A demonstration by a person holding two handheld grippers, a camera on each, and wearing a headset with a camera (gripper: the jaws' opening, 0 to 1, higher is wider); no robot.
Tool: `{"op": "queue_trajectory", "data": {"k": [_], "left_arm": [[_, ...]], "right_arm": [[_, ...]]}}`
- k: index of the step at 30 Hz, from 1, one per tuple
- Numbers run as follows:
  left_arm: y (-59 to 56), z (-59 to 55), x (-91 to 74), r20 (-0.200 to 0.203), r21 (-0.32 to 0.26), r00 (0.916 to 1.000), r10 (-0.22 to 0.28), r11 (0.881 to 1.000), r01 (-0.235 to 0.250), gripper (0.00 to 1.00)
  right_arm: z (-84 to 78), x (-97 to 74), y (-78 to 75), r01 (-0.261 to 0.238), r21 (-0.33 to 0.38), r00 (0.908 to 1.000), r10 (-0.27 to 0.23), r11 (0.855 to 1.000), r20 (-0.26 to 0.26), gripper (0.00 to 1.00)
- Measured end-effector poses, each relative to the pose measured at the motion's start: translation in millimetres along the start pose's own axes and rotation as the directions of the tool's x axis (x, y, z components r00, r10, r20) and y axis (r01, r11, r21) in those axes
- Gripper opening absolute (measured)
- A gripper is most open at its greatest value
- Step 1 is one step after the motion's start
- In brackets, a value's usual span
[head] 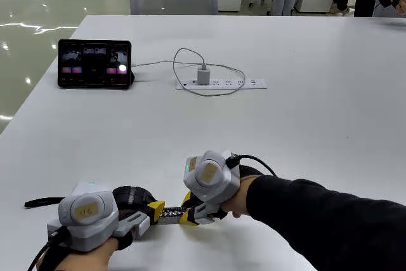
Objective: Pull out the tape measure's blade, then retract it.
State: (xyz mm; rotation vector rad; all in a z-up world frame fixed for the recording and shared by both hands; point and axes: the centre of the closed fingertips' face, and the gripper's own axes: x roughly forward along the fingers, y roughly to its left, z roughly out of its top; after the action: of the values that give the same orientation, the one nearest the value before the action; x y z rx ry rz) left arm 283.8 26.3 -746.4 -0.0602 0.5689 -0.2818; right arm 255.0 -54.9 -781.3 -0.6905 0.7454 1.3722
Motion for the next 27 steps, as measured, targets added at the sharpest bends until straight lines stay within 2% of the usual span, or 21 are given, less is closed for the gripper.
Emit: {"op": "queue_trajectory", "data": {"k": [27], "left_arm": [[0.9,-0.2,1.2,0.001,-0.003,1.0,-0.001,1.0,0.001,0.62]], "right_arm": [[17.0,12.8,0.7,0.019,0.033,0.9983,-0.021,0.999,0.055,0.11]]}}
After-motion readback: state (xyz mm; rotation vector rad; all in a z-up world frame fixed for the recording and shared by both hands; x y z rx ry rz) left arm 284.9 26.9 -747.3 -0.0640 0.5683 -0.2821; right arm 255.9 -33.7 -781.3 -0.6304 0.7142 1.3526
